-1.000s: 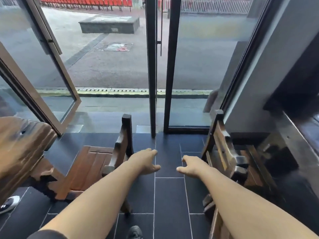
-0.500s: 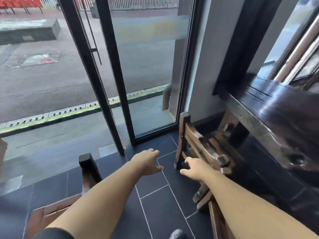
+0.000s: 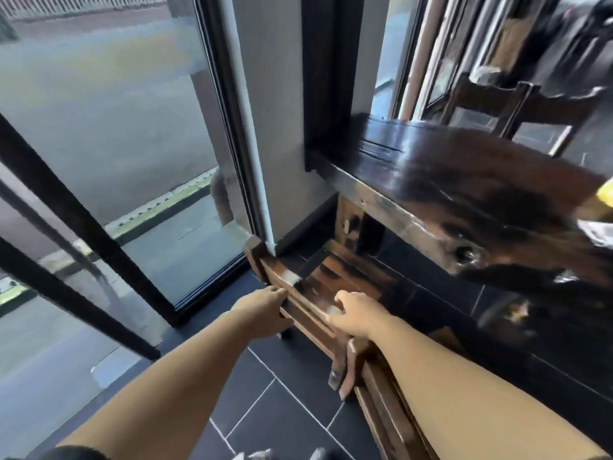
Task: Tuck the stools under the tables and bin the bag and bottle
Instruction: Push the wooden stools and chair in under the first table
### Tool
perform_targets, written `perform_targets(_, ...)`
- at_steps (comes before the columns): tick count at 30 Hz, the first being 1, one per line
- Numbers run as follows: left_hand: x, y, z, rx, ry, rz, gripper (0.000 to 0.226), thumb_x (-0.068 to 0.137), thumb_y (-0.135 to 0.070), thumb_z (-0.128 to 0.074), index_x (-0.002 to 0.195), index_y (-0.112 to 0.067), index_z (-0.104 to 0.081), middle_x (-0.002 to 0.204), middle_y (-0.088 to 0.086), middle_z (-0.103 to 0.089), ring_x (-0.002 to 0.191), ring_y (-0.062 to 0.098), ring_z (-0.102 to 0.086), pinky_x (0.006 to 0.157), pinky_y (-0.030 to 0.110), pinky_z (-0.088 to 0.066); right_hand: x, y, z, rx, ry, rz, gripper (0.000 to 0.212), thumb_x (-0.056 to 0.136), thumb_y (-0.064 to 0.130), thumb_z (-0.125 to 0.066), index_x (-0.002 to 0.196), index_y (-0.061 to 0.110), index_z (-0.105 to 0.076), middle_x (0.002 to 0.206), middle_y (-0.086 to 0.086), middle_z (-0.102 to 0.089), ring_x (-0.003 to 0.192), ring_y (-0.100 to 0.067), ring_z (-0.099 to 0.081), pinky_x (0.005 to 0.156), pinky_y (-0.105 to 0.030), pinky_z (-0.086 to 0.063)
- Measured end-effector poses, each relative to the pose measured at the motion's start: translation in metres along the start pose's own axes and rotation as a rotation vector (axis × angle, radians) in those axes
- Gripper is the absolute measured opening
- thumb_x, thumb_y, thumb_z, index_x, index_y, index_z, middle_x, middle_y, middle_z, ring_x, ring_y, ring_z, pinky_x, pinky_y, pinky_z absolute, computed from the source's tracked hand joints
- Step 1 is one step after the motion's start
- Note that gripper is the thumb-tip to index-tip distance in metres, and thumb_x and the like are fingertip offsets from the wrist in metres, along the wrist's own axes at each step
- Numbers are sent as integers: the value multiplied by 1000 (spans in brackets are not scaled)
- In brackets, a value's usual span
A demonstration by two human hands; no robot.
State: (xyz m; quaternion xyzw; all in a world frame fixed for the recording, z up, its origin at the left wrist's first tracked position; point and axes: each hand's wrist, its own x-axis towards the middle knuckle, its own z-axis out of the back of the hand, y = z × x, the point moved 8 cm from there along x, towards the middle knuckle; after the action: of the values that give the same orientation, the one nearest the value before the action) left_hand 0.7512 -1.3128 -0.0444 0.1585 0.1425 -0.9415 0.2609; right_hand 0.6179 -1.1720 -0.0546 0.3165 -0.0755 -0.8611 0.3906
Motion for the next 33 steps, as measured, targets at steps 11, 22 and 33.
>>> perform_targets(11, 69, -123, -10, 124, 69, -398, 62, 86, -46, -59, 140, -20, -44, 133, 2, -57, 120, 27, -58, 92, 38, -50, -62, -119, 9, 227, -123, -404, 57, 91, 54, -56, 137, 21, -50, 137, -7, -56, 123, -29, -54, 99, -42, -46)
perform_targets(22, 46, -197, -65, 299, 268, -729, 67, 81, -53, -61, 138, -24, -42, 129, 0, -54, 119, 29, -57, 90, 46, -52, -167, -153, -66, 322, -190, -718, 62, 94, 54, -53, 146, 23, -44, 150, -3, -47, 134, -26, -48, 108, -41, -41)
perform_targets(33, 15, -225, -136, 497, 347, -903, 58, 79, -64, -56, 129, -36, -44, 133, -7, -56, 125, 22, -51, 99, 64, -41, -219, -163, -145, 387, -261, -889, 55, 90, 60, -51, 128, 20, -52, 130, -5, -56, 119, -28, -56, 99, -44, -47)
